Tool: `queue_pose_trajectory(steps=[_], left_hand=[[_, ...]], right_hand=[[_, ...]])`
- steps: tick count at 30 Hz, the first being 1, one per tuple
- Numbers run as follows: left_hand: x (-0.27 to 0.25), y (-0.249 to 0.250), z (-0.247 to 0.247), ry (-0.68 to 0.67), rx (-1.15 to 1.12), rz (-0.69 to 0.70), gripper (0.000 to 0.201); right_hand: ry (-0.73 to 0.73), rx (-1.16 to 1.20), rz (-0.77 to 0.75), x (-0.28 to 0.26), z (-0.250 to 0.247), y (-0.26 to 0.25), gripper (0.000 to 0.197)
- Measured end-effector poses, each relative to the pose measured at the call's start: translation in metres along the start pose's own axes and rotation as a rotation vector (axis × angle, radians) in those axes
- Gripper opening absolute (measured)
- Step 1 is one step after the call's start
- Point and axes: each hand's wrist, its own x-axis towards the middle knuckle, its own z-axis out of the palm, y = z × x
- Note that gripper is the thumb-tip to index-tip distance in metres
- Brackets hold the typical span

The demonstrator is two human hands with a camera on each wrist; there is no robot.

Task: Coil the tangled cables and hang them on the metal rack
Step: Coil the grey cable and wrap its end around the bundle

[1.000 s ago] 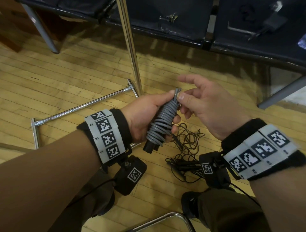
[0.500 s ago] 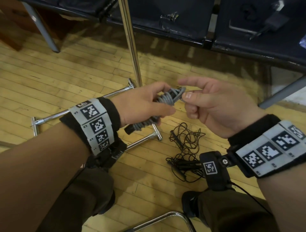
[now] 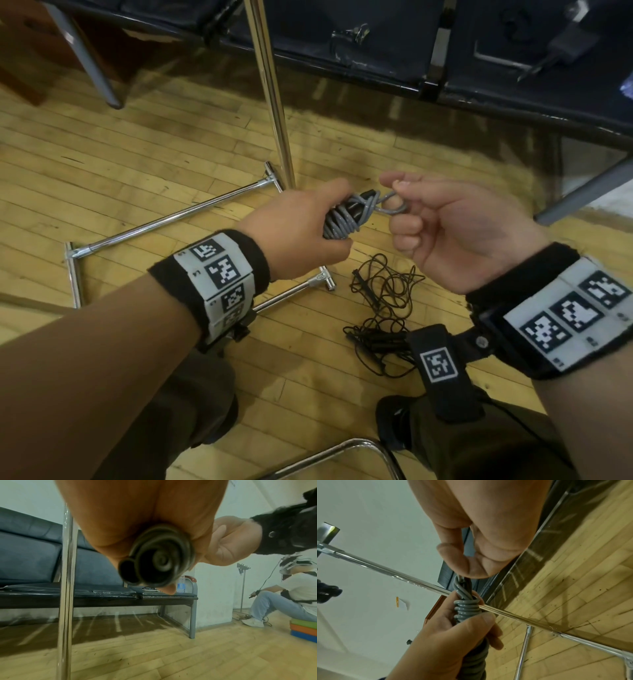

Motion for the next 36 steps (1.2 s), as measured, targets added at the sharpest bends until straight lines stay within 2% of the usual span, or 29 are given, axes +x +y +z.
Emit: queue_pose_trajectory(steps=[5, 10, 13, 16, 18, 21, 24, 27, 29, 32, 36], left_hand=[[0.000, -0.002, 0.009, 0.003, 0.204, -0.033, 0.033], [0.000, -0.002, 0.012, -0.046, 0.204, -0.034, 0.031], [0.002, -0.003, 0.014, -0.090, 0.016, -0.152, 0.037], [0.006, -0.004, 0.017, -0.142, -0.167, -0.237, 0.055], [0.008, -0.004, 0.019, -0.196, -0.221, -0.230, 0.059], [0.011, -0.005, 0.018, -0.206, -0.318, -0.186, 0.062], [0.011, -0.009, 0.012, -0.214, -0.590, -0.180, 0.075], [0.007, -0.011, 0.008, -0.233, -0.695, -0.149, 0.069], [0.002, -0.010, 0.008, -0.186, -0.738, -0.141, 0.066], [-0.010, 0.000, 0.006, -0.035, -0.846, -0.148, 0.062], [-0.036, 0.015, -0.020, 0.117, -0.810, -0.182, 0.050]], right_hand=[[0.054, -0.115, 0.077, 0.001, -0.006, -0.004, 0.024], [0.090, -0.204, 0.035, 0.000, -0.015, -0.008, 0.016], [0.187, -0.272, -0.105, 0.002, -0.008, 0.001, 0.010], [0.197, -0.353, -0.124, 0.006, -0.001, 0.015, 0.024], [0.151, -0.406, -0.099, 0.010, 0.004, 0.026, 0.034], [0.210, -0.466, -0.204, 0.014, 0.009, 0.028, 0.026], [0.260, -0.435, -0.312, 0.015, 0.005, 0.018, 0.022], [0.264, -0.372, -0.362, 0.012, 0.004, 0.015, 0.026], [0.250, -0.280, -0.378, 0.011, 0.010, 0.013, 0.031], [0.174, -0.133, -0.363, 0.005, 0.021, 0.005, 0.035], [0.007, -0.323, -0.308, -0.016, 0.048, 0.001, 0.023]])
